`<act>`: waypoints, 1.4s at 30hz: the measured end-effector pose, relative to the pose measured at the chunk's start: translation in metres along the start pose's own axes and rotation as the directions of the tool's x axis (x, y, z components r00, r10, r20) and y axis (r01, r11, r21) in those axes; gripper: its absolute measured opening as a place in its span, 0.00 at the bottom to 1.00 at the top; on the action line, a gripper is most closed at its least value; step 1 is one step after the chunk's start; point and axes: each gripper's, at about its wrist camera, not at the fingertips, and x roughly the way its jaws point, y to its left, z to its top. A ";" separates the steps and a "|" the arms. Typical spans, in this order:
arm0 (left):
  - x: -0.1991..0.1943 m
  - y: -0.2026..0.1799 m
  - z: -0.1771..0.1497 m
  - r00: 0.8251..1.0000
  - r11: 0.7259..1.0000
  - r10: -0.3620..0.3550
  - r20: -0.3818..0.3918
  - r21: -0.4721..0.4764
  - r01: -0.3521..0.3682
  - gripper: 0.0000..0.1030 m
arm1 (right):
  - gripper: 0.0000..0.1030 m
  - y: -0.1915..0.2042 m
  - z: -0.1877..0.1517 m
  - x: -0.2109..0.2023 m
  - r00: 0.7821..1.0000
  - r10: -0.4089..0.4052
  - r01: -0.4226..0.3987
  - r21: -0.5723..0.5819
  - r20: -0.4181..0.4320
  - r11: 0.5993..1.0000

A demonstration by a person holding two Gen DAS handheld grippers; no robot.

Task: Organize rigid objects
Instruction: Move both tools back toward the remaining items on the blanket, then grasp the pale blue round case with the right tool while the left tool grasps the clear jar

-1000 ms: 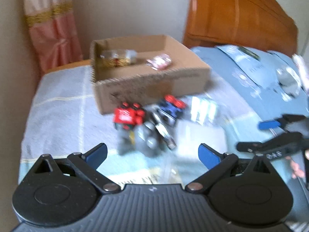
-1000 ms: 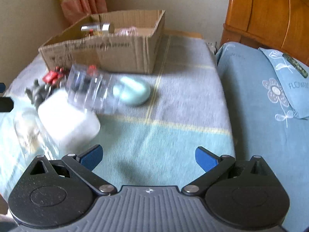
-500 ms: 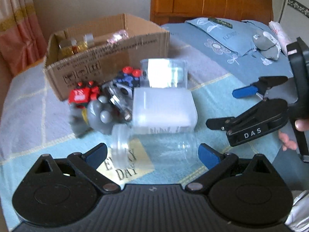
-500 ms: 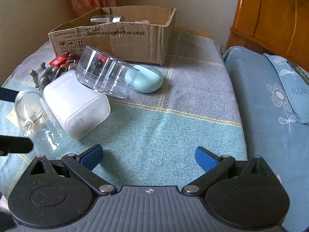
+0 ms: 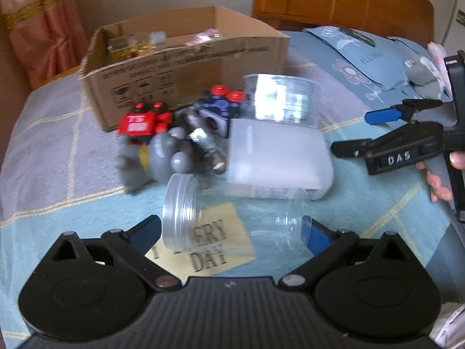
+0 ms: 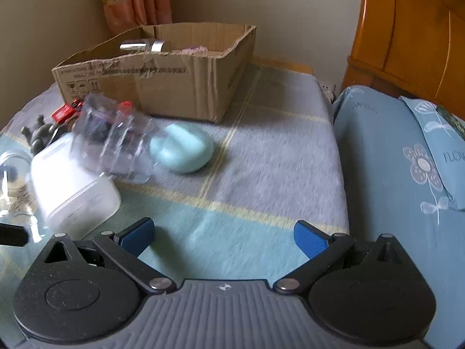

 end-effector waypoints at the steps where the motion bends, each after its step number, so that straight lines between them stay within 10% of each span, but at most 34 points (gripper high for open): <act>1: 0.000 0.003 -0.001 1.000 1.000 0.002 -0.001 -0.012 -0.002 0.97 | 1.00 -0.003 0.003 0.004 1.000 0.006 -0.006 -0.006 0.007 1.000; 15: 0.000 0.020 -0.009 0.998 0.996 0.053 -0.031 -0.076 -0.055 0.97 | 1.00 -0.008 0.041 0.043 0.992 0.108 -0.100 -0.115 0.058 0.988; 25: 0.003 0.017 -0.007 0.997 0.995 0.065 -0.028 -0.073 -0.067 0.97 | 1.00 -0.022 0.041 0.044 0.996 0.039 -0.035 -0.048 0.082 0.998; 42: -0.003 0.011 -0.005 0.992 0.994 0.102 0.069 -0.037 -0.099 0.88 | 0.90 -0.002 0.061 0.046 0.984 0.172 -0.147 -0.369 0.037 0.918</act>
